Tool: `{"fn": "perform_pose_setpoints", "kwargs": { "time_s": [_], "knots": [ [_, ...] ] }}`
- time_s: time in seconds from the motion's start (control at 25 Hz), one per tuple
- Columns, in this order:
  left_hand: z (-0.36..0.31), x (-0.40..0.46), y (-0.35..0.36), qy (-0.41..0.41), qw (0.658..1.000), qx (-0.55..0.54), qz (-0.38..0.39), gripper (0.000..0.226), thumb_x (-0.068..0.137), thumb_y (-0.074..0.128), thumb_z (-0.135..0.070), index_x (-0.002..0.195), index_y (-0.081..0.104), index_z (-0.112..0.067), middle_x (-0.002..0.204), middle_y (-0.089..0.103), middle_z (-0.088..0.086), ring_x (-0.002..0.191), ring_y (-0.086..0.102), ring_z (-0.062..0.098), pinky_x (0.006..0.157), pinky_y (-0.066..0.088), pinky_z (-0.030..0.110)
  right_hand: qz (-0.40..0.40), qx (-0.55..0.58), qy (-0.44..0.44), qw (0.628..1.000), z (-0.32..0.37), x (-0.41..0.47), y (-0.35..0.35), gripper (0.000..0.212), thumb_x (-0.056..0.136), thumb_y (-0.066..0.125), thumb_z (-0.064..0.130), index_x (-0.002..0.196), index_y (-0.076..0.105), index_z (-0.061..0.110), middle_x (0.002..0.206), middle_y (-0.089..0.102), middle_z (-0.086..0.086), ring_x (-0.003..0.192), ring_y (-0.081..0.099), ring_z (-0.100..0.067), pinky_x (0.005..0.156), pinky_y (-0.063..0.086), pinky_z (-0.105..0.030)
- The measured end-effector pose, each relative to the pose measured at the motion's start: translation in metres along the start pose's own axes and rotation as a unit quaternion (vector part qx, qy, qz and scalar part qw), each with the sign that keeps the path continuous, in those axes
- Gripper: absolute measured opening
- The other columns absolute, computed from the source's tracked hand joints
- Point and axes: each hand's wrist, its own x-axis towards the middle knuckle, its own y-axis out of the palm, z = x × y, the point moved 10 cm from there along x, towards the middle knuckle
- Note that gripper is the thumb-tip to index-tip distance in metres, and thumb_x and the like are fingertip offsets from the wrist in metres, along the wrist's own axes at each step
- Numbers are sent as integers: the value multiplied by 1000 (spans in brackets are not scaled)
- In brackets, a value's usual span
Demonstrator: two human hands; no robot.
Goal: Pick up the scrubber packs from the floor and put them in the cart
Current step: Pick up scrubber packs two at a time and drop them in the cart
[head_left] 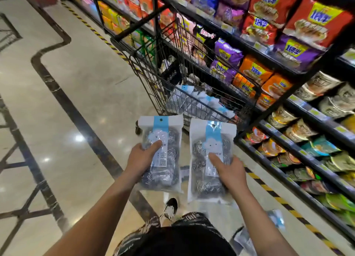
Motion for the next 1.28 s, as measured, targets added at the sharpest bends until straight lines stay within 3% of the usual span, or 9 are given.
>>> {"fn": "perform_pose_setpoints", "kwargs": {
  "time_s": [0.2,0.32,0.48,0.6,0.76,0.96,1.08,1.16,1.28],
  "knots": [
    [-68,68,44,30,998,6,56,20,90,75,-37,88,76,-18,78,80,-2,74,78,16,79,62,38,-41,43,3,998,44,73,-12,21,83,84,37,93,72,23,87,75,13,79,70,-3,61,49,-21],
    [-104,113,73,25,996,10,84,33,84,79,-46,95,75,-15,82,80,1,78,78,21,79,63,39,-70,68,9,995,59,112,-16,27,83,84,37,101,72,21,89,74,13,82,70,-4,69,50,-26],
    [-144,181,115,1,992,22,121,34,84,80,-43,97,73,-13,67,77,-8,60,75,7,56,60,22,-111,86,43,989,64,170,-18,41,78,84,46,109,75,20,97,79,9,88,75,-12,83,59,-35],
    [-176,247,153,10,987,53,152,54,69,85,-54,102,76,-12,87,81,1,80,79,20,84,64,45,-145,109,74,981,73,225,-21,40,81,83,45,112,75,21,101,79,8,90,75,-13,84,60,-36],
    [-201,332,207,24,968,156,193,83,58,74,-85,108,74,-19,95,79,2,84,74,22,87,61,50,-216,172,121,954,78,301,-25,42,86,81,37,121,71,14,111,77,1,94,73,-13,76,58,-28],
    [-213,417,272,-39,955,175,235,38,80,78,-59,91,69,-23,79,75,1,72,70,22,67,55,32,-285,152,182,929,51,392,-22,47,85,81,42,121,72,13,109,76,0,97,73,-20,83,57,-35],
    [-188,464,307,-51,948,207,235,41,84,76,-56,95,66,-18,72,65,3,63,61,22,52,43,26,-294,98,223,924,14,435,-11,34,84,82,40,104,73,14,96,74,-1,97,73,-26,82,57,-37],
    [-155,494,329,-69,943,223,236,44,85,75,-55,100,66,-14,79,66,3,81,66,26,64,47,28,-260,37,255,930,-22,466,4,39,82,83,43,101,75,10,96,76,-6,94,73,-27,80,58,-39],
    [-113,502,341,-109,932,246,242,65,88,73,-53,128,59,-4,112,65,10,117,62,31,90,44,32,-182,-40,286,940,-52,486,27,47,80,82,50,104,77,10,95,77,-8,86,71,-25,70,53,-32]
  ]
}}
